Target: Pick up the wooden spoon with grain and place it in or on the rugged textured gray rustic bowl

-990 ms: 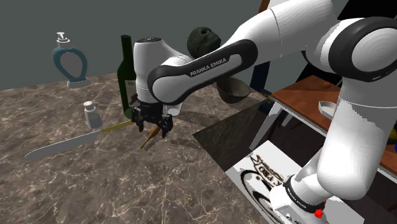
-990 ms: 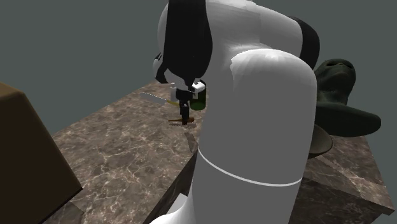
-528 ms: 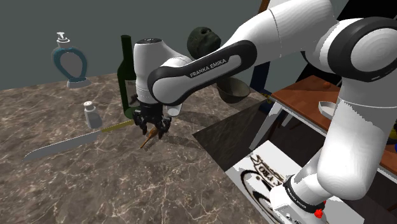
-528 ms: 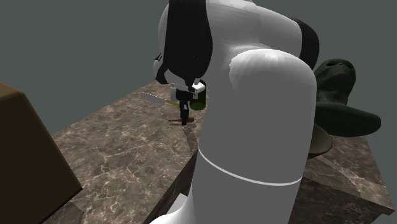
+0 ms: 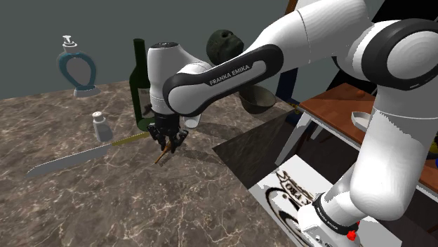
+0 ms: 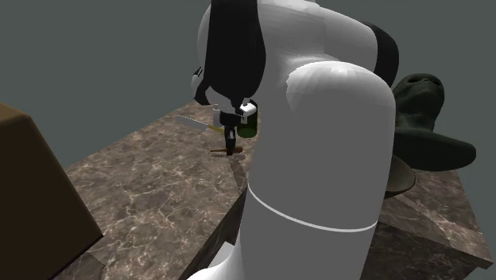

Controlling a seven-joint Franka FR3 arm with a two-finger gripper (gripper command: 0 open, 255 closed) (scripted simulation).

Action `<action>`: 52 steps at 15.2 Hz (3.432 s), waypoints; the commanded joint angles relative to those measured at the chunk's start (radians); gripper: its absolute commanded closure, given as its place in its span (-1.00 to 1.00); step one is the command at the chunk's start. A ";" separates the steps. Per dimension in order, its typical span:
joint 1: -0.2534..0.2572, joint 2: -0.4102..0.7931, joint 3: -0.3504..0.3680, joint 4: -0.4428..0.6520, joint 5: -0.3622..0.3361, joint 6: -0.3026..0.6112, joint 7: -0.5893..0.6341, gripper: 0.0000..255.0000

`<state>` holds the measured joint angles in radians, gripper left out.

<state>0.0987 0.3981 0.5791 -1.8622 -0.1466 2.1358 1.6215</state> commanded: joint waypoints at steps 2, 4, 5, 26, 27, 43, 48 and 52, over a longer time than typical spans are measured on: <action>-0.002 -0.007 0.002 0.004 0.005 -0.011 -0.002 1.00; -0.005 -0.021 0.007 0.014 0.013 -0.033 -0.006 1.00; -0.007 -0.028 0.009 0.019 0.018 -0.044 -0.008 1.00; -0.025 -0.127 0.037 0.185 0.080 -0.293 -0.033 1.00; -0.025 -0.129 0.038 0.196 0.082 -0.306 -0.034 1.00; -0.190 -0.343 -0.032 0.058 0.196 -0.361 -0.286 1.00; -0.257 -0.416 -0.094 -0.015 0.224 -0.360 -0.423 1.00; -0.305 -0.453 -0.146 -0.052 0.229 -0.364 -0.526 1.00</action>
<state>-0.1946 -0.0409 0.4461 -1.8937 0.0789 1.7662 1.1247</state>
